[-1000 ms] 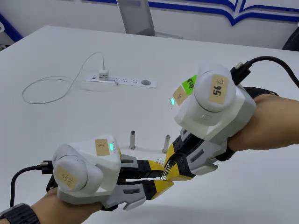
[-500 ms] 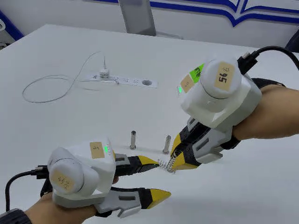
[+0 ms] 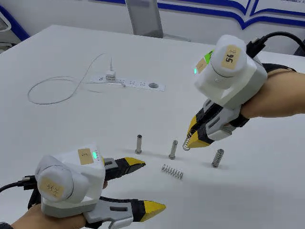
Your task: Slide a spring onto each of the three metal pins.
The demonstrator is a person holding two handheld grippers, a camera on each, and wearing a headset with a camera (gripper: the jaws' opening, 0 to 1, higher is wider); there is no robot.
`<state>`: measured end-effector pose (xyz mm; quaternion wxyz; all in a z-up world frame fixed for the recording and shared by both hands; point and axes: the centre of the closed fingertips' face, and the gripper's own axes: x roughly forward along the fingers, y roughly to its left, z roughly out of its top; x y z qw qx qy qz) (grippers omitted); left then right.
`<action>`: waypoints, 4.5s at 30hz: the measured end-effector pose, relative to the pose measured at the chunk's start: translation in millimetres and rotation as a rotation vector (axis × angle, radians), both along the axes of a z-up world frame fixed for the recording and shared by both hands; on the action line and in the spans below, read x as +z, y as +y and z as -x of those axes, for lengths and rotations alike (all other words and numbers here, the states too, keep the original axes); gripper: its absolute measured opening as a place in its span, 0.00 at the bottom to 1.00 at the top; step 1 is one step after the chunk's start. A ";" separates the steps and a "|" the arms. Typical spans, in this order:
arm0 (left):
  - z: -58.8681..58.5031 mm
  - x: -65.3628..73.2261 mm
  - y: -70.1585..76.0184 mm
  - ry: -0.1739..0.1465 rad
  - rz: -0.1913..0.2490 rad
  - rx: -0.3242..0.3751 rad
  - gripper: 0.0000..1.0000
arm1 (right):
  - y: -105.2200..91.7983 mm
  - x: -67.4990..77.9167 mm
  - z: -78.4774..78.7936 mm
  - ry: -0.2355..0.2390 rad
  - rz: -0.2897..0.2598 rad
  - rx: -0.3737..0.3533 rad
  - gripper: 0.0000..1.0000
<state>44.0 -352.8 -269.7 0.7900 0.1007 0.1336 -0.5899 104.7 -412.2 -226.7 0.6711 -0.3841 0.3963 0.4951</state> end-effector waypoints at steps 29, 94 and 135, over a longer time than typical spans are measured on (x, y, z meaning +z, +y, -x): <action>-5.8 -2.3 11.4 0.020 0.000 0.047 0.60 | -0.2 -49.8 -50.1 0.053 0.037 -0.082 0.12; -9.4 -3.8 15.5 0.017 -0.018 0.053 0.58 | -23.8 -95.2 -44.5 0.067 0.084 -0.181 0.22; -10.1 -2.5 15.2 0.011 -0.024 0.046 0.57 | -4.2 -130.8 -1.5 0.156 0.047 -0.225 0.12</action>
